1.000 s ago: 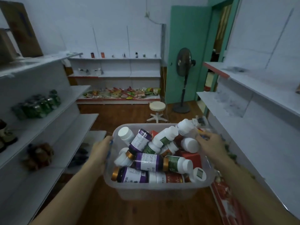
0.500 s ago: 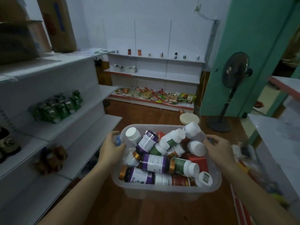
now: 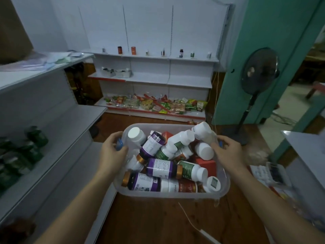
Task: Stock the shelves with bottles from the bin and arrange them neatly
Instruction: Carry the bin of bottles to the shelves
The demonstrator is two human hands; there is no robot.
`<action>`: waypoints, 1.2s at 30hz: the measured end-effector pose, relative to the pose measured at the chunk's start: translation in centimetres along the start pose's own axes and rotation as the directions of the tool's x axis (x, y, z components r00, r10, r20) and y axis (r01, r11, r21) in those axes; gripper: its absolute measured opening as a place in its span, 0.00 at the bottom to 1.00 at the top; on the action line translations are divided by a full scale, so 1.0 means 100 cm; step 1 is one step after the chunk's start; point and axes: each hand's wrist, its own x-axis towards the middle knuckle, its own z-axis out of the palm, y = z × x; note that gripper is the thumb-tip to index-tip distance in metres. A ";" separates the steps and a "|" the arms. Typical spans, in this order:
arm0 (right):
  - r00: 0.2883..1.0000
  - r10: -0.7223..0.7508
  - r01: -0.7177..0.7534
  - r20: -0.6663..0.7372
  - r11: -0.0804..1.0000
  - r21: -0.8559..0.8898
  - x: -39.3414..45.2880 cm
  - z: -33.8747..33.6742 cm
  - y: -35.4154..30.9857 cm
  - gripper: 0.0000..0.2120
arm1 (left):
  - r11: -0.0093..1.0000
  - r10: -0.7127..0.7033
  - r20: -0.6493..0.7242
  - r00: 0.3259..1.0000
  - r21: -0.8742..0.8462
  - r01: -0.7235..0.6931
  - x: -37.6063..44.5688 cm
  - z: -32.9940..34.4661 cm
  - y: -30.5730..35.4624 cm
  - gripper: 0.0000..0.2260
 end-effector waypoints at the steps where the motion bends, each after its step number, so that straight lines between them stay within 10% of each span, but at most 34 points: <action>1: 1.000 0.002 -0.002 0.001 1.000 -0.001 0.023 0.009 -0.002 0.12 | 1.000 0.011 0.007 1.000 0.006 -0.011 0.025 0.009 0.000 0.22; 14: 0.994 -0.017 0.013 0.111 0.999 0.034 0.393 0.157 -0.023 0.17 | 0.999 -0.017 -0.059 0.998 -0.032 0.015 0.366 0.137 0.010 0.23; 36: 0.971 -0.058 0.022 0.234 0.988 0.153 0.867 0.584 -0.168 0.22 | 0.997 -0.075 -0.214 0.974 -0.015 0.073 0.959 0.118 -0.010 0.23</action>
